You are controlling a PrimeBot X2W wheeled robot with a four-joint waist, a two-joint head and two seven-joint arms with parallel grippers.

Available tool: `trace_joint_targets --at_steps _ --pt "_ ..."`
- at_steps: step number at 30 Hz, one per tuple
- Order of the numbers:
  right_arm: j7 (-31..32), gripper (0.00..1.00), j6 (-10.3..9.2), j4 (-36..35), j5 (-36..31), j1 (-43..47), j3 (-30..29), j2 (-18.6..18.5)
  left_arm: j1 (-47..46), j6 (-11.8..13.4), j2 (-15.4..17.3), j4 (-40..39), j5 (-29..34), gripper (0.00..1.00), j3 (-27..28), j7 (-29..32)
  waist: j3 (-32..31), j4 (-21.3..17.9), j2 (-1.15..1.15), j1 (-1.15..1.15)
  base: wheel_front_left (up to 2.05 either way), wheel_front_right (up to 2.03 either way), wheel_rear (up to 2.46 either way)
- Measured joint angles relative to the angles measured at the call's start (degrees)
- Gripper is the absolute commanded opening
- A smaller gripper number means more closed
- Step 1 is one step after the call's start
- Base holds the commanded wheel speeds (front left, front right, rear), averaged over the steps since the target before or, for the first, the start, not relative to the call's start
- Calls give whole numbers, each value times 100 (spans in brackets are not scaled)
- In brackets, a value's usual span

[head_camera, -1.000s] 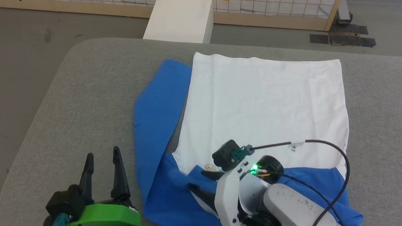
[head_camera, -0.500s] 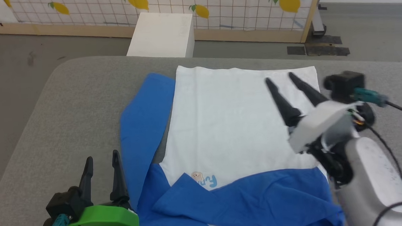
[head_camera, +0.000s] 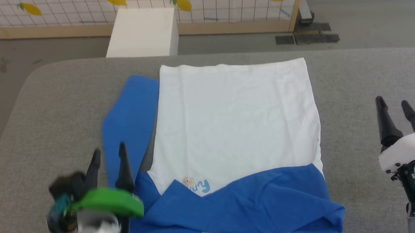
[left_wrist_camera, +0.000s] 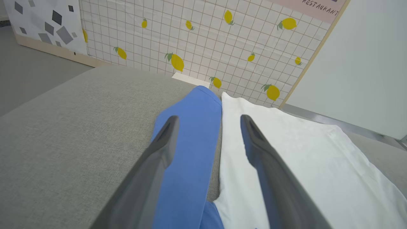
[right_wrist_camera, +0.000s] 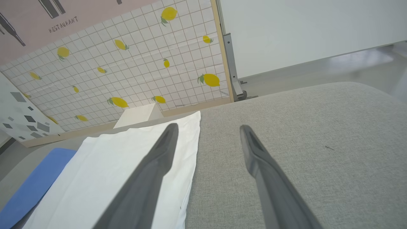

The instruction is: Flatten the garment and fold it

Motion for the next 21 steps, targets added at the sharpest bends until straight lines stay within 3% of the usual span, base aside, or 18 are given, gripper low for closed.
trace_joint_targets --at_steps 4,10,16,21 --pt "71 100 0 -200 91 -15 -60 3 -1079 -90 171 519 -199 100 16 682 238 -63 0 0 0 0 0" --pt "167 100 0 -411 129 -207 11 12 -2796 -146 726 1626 -203 100 -47 2113 698 -181 0 0 0 0 0" --pt "211 100 0 -560 175 -399 144 19 -4033 159 1234 2603 -108 100 -64 3422 1232 -374 0 0 0 0 0" --pt "209 100 0 -673 224 -466 105 20 -4424 254 1402 2921 -10 100 -215 4150 1653 -543 0 1 0 0 0"
